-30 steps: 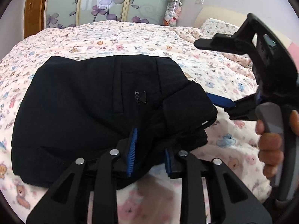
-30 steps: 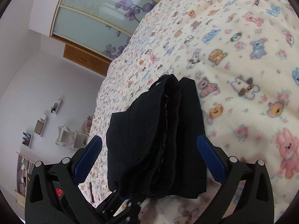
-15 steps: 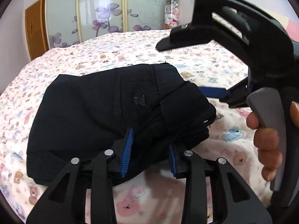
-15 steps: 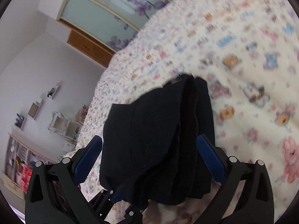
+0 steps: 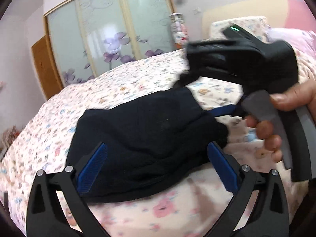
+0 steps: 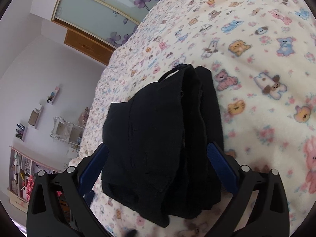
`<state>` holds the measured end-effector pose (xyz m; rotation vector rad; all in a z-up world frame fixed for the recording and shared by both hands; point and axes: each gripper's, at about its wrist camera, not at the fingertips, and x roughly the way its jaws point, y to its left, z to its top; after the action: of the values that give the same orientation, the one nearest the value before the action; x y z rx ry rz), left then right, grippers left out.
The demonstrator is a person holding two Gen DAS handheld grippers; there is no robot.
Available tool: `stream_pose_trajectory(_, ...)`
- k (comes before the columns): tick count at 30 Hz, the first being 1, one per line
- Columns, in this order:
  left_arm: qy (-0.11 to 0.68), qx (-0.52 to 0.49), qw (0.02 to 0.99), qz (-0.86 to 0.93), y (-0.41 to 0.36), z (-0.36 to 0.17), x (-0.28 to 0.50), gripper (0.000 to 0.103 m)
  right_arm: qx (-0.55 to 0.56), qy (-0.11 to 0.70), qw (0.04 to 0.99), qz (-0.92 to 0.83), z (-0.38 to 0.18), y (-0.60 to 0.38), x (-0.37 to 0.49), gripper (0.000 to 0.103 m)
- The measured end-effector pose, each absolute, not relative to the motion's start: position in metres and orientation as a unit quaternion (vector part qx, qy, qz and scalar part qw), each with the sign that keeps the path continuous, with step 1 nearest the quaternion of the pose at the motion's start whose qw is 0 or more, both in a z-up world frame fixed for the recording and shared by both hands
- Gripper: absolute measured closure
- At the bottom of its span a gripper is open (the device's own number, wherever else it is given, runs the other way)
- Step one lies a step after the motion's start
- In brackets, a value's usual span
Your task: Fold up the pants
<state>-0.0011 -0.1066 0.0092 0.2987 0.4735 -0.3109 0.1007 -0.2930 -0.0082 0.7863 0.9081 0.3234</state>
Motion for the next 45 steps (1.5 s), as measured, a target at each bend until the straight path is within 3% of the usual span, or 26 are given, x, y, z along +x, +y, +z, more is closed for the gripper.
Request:
stream_pose_trajectory(7, 0.298, -0.037, 0.948, -0.102, -0.028, 0.006, 0.04, 0.002, 0.324, 0.441, 0.826, 0.137, -0.019, -0.281, 0.115, 0.022)
stream_pose_trajectory(10, 0.298, -0.102, 0.945, -0.09, -0.005, 0.007, 0.052, 0.002, 0.27, 0.44, 0.845, 0.14, -0.017, -0.269, 0.116, 0.039)
stream_pose_trajectory(12, 0.29, -0.127, 0.946, -0.076, 0.002, 0.01, 0.059, 0.002, 0.245, 0.445, 0.85, 0.142, -0.019, -0.262, 0.118, 0.062)
stream_pose_trajectory(17, 0.277, -0.17, 0.943, -0.067, 0.013, 0.01, 0.077, 0.002, 0.28, 0.407, 0.856, 0.151, -0.01, -0.271, 0.12, 0.081)
stream_pose_trajectory(21, 0.266, -0.157, 0.948, -0.076, 0.021, 0.0, 0.079, 0.002, 0.289, 0.36, 0.875, 0.143, 0.003, -0.28, 0.123, 0.085)
stream_pose_trajectory(24, 0.275, -0.145, 0.947, -0.081, 0.021, 0.002, 0.081, 0.002, 0.306, 0.356, 0.875, 0.119, -0.001, -0.29, 0.123, 0.086)
stream_pose_trajectory(27, 0.282, -0.154, 0.944, -0.081, 0.028, 0.001, 0.084, 0.002, 0.274, 0.405, 0.869, 0.079, -0.022, -0.286, 0.127, 0.083)
stream_pose_trajectory(29, 0.284, -0.178, 0.937, -0.093, 0.038, 0.001, 0.086, 0.002, 0.258, 0.411, 0.872, 0.07, -0.019, -0.281, 0.125, 0.07)
stream_pose_trajectory(32, 0.279, -0.222, 0.926, -0.124, 0.051, 0.002, 0.087, 0.002, 0.231, 0.407, 0.882, 0.049, -0.003, -0.276, 0.111, 0.037)
stream_pose_trajectory(36, 0.271, -0.223, 0.924, -0.149, 0.046, 0.004, 0.085, 0.002, 0.143, 0.332, 0.929, 0.082, 0.035, -0.254, 0.077, 0.038)
stream_pose_trajectory(39, 0.267, -0.18, 0.932, -0.164, 0.028, 0.007, 0.082, 0.002, 0.099, 0.317, 0.923, 0.196, 0.047, -0.221, 0.064, 0.047)
stream_pose_trajectory(42, 0.275, -0.142, 0.935, -0.172, 0.013, 0.006, 0.081, 0.002, 0.067, 0.362, 0.894, 0.256, 0.036, -0.197, 0.065, 0.048)
stream_pose_trajectory(45, 0.324, -0.097, 0.93, -0.147, 0.001, -0.009, 0.091, 0.002, 0.026, 0.481, 0.84, 0.25, -0.006, -0.183, 0.078, 0.05)
